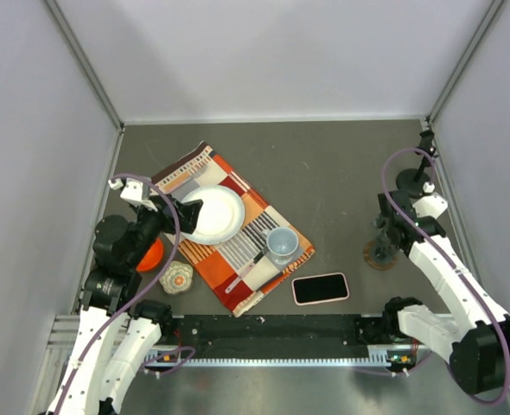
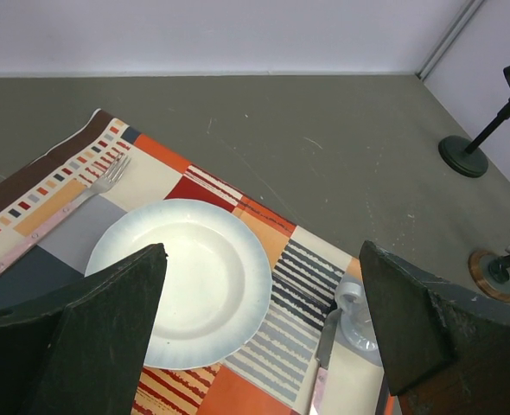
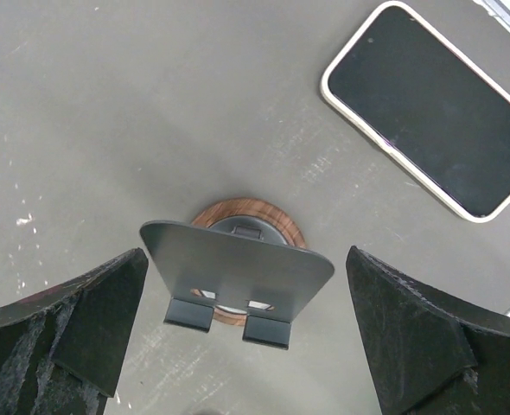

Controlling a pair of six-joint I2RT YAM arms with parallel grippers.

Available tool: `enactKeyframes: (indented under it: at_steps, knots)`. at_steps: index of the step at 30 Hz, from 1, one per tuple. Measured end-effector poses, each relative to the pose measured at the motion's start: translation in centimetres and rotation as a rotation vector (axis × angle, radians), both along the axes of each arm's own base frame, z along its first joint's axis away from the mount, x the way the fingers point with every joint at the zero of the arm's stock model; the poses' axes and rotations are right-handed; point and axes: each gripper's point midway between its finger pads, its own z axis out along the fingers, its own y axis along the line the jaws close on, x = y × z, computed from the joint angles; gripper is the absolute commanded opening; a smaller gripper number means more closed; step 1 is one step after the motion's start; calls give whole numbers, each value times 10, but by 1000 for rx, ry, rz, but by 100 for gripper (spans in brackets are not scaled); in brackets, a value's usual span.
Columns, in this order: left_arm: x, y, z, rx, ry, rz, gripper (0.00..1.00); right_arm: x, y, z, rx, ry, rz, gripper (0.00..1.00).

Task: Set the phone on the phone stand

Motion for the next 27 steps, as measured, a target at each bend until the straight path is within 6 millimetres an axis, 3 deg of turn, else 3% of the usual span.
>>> enactKeyframes:
  at_steps: [12,20,23,26,27]
  knots:
    - [-2,-2,-2,0,2,-10,98,9,-13,15,-24,-70,-170,94]
    - [-2,-3,-3,0,3,-18,98,8,-8,9,-40,-41,-175,92]
    - [-3,-4,-3,0,4,-21,98,8,-7,10,-43,-39,-181,77]
    - [-3,-5,-3,0,4,-23,97,8,-7,11,-49,-45,-189,54]
    - [-3,-5,-3,0,4,-23,97,7,-7,11,-50,-46,-194,40]
